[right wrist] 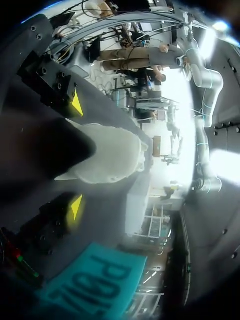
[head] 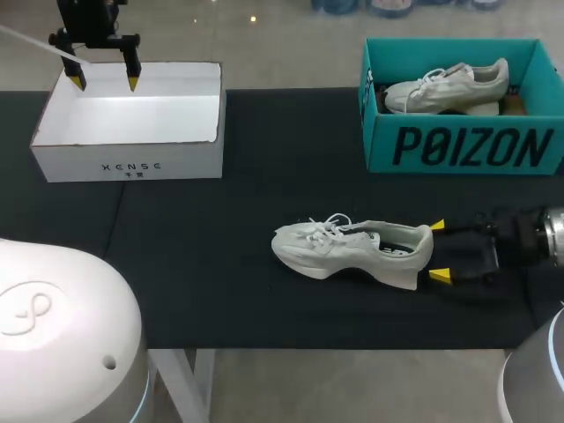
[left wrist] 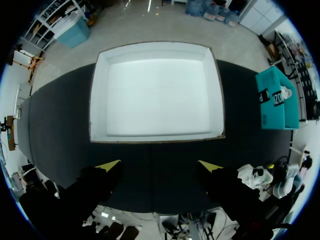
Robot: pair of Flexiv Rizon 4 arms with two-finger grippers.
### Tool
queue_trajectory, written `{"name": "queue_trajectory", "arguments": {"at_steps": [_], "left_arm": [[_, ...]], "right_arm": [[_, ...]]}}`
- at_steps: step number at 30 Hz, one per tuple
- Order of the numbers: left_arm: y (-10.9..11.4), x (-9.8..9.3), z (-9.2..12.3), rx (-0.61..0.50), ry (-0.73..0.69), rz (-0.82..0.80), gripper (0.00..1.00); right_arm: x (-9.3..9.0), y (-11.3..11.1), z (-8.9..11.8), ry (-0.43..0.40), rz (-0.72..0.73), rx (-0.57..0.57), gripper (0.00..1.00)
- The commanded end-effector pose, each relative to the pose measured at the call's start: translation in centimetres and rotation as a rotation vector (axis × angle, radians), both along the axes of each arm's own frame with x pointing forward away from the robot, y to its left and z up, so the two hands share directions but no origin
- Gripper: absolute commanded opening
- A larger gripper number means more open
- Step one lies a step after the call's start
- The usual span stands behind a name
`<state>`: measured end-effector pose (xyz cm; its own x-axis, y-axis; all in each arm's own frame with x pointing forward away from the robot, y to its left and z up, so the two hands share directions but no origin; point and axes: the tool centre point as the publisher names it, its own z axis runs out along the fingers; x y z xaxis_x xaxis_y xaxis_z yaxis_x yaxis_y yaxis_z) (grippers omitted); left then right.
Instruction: Take the shoe out of the shoebox, open the shoe tongue, remove and reinsert the insole, then place the shoe into the shoebox
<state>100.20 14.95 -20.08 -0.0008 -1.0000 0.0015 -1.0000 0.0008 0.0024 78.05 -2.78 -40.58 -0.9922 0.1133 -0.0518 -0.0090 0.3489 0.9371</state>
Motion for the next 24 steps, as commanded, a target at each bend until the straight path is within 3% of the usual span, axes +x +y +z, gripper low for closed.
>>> {"name": "queue_trajectory", "arguments": {"at_steps": [1, 10, 24], "left_arm": [[0.0, 0.0, 0.0, 0.001, 0.000, 0.000, 1.00], [0.0, 0.0, 0.0, 0.001, 0.000, 0.000, 1.00], [0.0, 0.0, 0.0, 0.001, 0.000, 0.000, 1.00]], "right_arm": [[0.5, 0.9, -0.5, 0.001, 0.011, 0.006, 1.00], [0.8, 2.7, -1.6, 0.015, 0.033, 0.026, 1.00], [1.7, 3.0, -2.7, 0.031, 0.057, 0.015, 1.00]]}}
